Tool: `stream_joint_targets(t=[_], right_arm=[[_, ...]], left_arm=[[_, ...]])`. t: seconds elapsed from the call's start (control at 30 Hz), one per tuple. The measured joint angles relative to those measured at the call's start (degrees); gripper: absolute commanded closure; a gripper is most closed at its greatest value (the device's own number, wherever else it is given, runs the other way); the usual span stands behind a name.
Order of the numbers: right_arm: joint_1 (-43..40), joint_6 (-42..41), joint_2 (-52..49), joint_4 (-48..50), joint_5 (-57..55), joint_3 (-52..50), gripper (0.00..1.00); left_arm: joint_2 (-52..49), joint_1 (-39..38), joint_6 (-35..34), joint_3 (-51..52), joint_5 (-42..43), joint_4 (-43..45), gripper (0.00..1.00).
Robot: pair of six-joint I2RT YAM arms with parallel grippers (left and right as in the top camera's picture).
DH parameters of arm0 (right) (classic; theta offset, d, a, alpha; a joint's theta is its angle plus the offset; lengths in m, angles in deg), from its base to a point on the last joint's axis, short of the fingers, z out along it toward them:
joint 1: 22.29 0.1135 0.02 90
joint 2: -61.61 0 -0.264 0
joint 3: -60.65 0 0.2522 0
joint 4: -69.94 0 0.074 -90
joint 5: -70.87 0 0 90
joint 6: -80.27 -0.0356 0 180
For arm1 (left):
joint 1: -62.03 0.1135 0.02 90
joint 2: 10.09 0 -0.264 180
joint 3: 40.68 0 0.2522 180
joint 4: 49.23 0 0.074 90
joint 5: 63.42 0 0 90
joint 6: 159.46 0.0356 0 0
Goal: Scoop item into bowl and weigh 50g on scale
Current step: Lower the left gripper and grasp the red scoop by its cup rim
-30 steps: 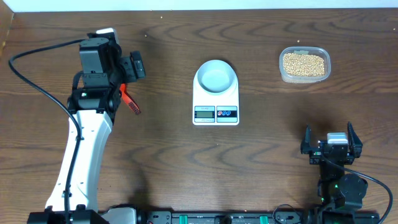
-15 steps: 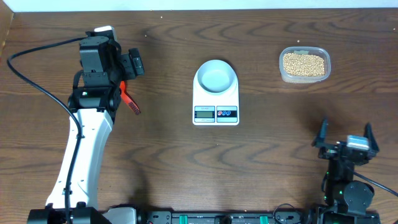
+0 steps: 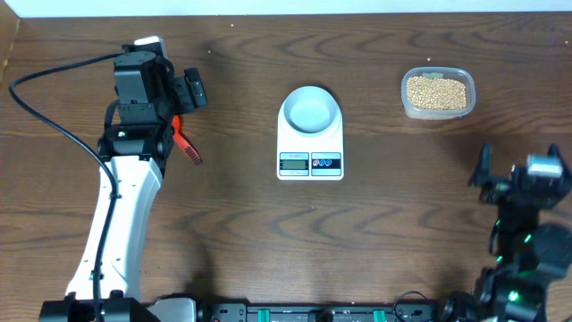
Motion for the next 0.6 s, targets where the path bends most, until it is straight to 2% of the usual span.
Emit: stream_joint_targets(t=[0.17,0.37,0.6], right_arm=[[0.0,5.44,-18.71,-0.83,5.68,15.76,0.01],[0.0,10.21,-40.89,-8.04,13.18,37.46,0.01],[0.0,15.5,-58.51,-19.17,18.27,59.65,0.01]], left_arm=[[-0.02,0.0,-0.11,-0.68,0.02,-0.15,0.01],[-0.04,0.39,-3.39,-2.1,0.04,-0.7,0.01],[-0.13,0.81,-7.04,-4.79,0.81,-8.83,0.01]])
